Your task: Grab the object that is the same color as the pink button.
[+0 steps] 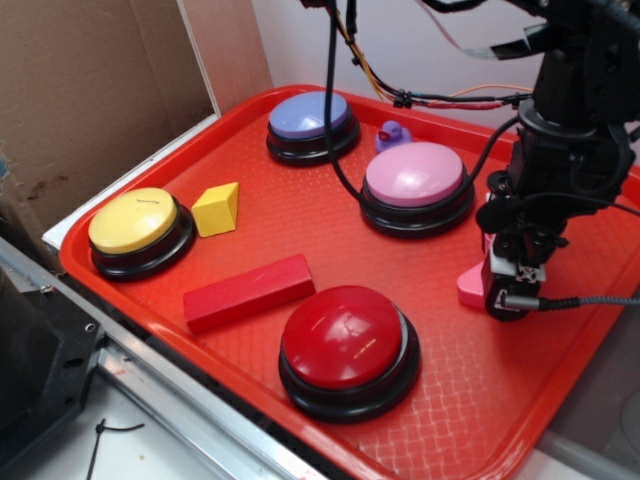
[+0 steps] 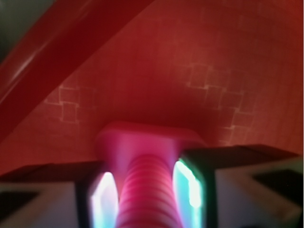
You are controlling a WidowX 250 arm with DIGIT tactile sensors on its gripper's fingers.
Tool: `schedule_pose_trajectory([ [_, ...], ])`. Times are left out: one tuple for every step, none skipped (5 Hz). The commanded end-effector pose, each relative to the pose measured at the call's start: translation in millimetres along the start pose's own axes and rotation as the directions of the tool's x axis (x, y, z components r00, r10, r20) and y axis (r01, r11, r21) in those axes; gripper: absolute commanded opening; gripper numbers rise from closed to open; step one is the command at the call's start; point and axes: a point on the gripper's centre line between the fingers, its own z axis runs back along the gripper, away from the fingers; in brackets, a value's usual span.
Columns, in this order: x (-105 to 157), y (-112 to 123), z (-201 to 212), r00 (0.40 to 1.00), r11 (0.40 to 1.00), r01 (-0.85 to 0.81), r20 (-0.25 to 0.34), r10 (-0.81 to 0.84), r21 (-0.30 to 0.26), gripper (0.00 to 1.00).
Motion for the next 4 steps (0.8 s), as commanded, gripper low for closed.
schedule_pose_trajectory([
  [-13.2,-10.5,42.1,0.995,0.998,-0.047,0.090,0.044,0.038,0.00],
  [-42.4,-3.4,85.8,0.936,0.939,-0.320,0.197,0.291,0.130,0.00],
  [-90.4,1.1,126.0,0.816,0.837,-0.544,0.273,0.510,0.062,0.00],
  [-128.7,-3.6,167.7,0.651,0.679,-0.734,0.296,0.699,0.012,0.00],
])
